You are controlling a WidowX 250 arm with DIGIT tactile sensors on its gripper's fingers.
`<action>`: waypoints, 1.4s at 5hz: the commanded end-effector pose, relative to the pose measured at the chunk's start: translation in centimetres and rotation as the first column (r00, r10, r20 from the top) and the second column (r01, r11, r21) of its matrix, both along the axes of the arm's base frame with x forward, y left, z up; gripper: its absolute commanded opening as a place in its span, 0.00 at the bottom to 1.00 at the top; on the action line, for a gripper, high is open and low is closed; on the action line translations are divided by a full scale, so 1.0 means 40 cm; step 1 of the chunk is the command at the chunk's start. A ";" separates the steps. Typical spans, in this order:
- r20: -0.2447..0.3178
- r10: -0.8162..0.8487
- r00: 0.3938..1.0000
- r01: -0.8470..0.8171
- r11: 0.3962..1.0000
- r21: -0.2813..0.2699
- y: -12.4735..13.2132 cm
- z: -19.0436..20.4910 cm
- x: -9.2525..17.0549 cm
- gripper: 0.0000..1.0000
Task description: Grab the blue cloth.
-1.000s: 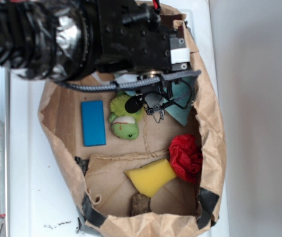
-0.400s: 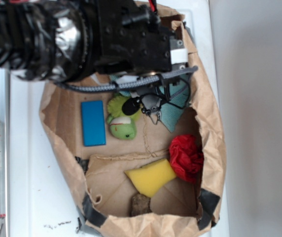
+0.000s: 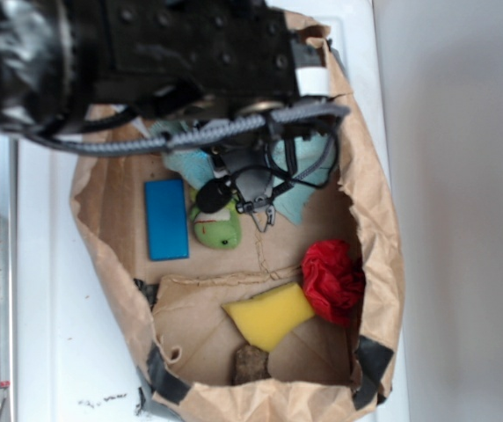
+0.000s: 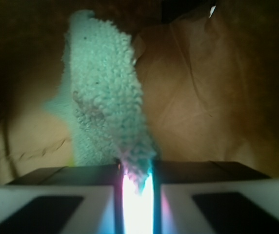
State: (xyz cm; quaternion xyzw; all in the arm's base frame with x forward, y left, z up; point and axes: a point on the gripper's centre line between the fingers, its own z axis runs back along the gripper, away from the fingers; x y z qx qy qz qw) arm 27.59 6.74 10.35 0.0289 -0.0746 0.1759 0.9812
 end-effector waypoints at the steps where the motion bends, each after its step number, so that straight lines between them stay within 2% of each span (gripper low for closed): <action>1: 0.088 -0.035 0.996 0.038 0.999 -0.035 -0.004 0.154 -0.018 0.00; 2: 0.092 -0.106 0.990 0.109 0.994 -0.029 -0.030 0.173 -0.029 0.00; 3: 0.151 -0.177 0.973 0.179 0.984 -0.001 -0.063 0.179 -0.037 0.00; 4: 0.181 -0.198 0.963 0.200 0.980 0.009 -0.084 0.192 -0.035 0.00; 6: 0.160 -0.235 0.959 0.236 0.972 0.013 -0.112 0.234 -0.016 0.00; 7: 0.124 -0.228 0.966 0.228 0.974 0.018 -0.114 0.251 -0.011 0.00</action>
